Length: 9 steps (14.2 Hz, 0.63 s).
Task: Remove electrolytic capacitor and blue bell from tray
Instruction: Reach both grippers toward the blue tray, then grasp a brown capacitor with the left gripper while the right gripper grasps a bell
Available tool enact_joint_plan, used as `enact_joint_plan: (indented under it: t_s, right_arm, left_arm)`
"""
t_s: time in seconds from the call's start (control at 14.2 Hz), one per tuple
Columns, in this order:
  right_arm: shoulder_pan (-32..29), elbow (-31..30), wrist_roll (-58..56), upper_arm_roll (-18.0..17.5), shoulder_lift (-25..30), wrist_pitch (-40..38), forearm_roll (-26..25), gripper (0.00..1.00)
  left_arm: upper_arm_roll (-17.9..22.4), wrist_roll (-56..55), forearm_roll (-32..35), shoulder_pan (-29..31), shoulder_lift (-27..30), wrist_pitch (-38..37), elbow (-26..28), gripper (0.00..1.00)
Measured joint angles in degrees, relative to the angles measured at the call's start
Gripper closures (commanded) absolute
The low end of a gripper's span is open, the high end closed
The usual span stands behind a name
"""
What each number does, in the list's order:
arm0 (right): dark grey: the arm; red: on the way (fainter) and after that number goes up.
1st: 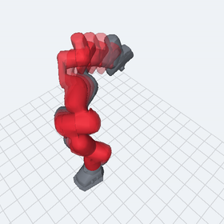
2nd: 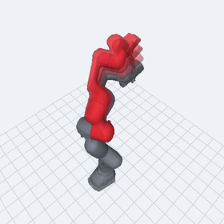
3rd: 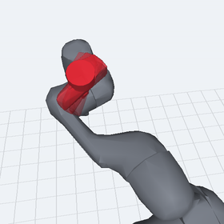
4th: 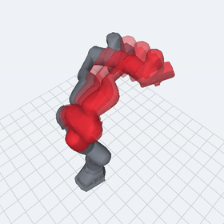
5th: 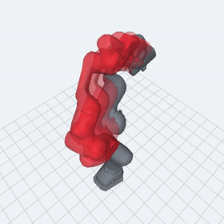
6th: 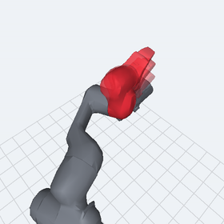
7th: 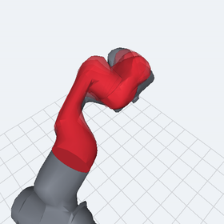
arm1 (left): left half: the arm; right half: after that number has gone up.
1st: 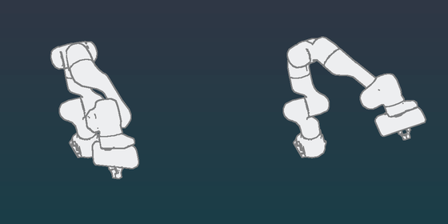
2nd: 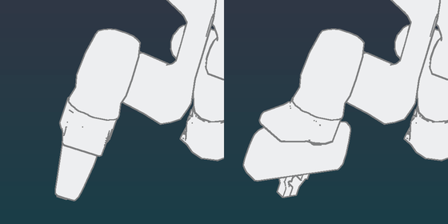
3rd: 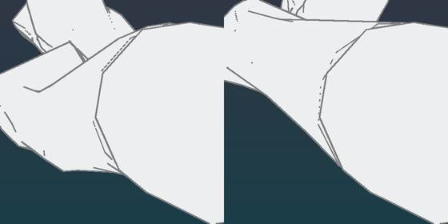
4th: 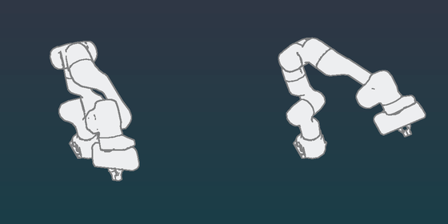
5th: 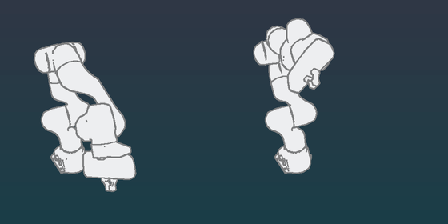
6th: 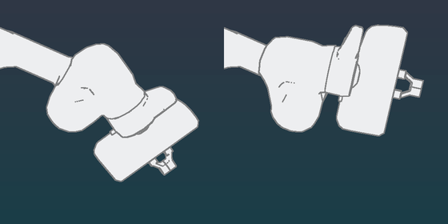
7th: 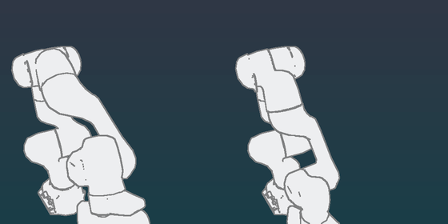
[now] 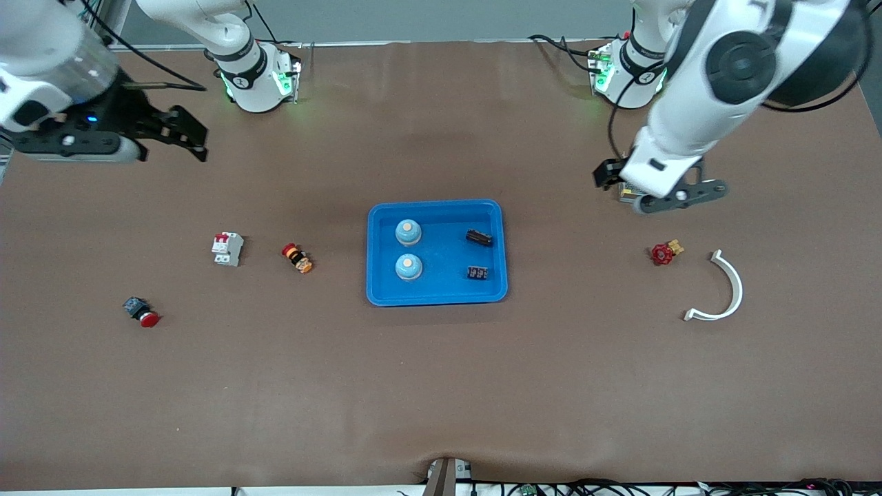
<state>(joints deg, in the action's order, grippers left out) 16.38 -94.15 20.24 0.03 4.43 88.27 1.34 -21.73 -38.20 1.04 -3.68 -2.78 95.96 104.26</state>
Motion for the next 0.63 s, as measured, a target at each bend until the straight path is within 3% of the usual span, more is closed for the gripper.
enact_joint_plan:
  t_s: [0.21, 0.63]
  right_arm:
    - [4.5, -3.1, 6.1, -0.1, -1.5, 3.6, 0.0, 0.00]
    - [8.8, -6.7, 9.0, 0.0, -4.6, 9.3, 2.4, 0.00]
  left_arm:
    - [-3.7, -11.4, 0.0, -0.6, -4.1, 6.0, 1.6, 0.00]
    - [-4.3, -37.6, 0.0, -7.7, -15.2, 19.5, 2.3, 0.00]
